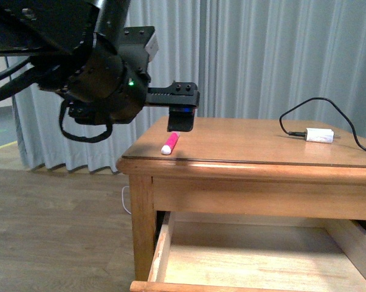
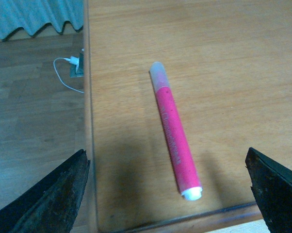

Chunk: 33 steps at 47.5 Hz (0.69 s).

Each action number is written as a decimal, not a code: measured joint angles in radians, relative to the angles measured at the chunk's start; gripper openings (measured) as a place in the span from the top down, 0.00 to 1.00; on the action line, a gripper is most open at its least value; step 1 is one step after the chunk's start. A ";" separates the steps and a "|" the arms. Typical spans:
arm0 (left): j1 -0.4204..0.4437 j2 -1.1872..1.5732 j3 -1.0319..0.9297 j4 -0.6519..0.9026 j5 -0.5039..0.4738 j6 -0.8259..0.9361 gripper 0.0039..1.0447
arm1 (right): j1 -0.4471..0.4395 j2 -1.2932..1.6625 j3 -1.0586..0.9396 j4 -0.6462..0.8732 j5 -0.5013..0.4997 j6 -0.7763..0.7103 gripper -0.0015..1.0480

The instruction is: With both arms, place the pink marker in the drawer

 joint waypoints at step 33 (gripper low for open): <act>-0.039 0.228 0.273 -0.197 -0.076 0.034 0.06 | 0.000 0.000 0.000 0.000 0.000 0.000 0.08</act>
